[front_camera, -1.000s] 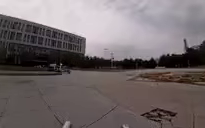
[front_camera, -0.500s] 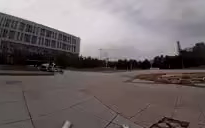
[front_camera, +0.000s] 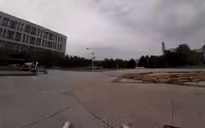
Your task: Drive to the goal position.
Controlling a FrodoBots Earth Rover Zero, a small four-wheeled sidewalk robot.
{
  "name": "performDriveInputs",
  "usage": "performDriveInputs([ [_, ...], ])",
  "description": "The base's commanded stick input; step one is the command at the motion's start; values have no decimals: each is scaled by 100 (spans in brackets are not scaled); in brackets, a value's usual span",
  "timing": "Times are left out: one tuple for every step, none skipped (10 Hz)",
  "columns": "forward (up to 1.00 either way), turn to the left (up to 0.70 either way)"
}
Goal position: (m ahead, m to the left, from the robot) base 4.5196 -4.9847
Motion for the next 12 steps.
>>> performDriveInputs([
  [70,0],
  [70,0],
  [70,0],
  [70,0],
  [70,0],
  [70,0],
  [70,0],
  [70,0],
  [70,0],
  [70,0],
  [70,0],
  [70,0],
])
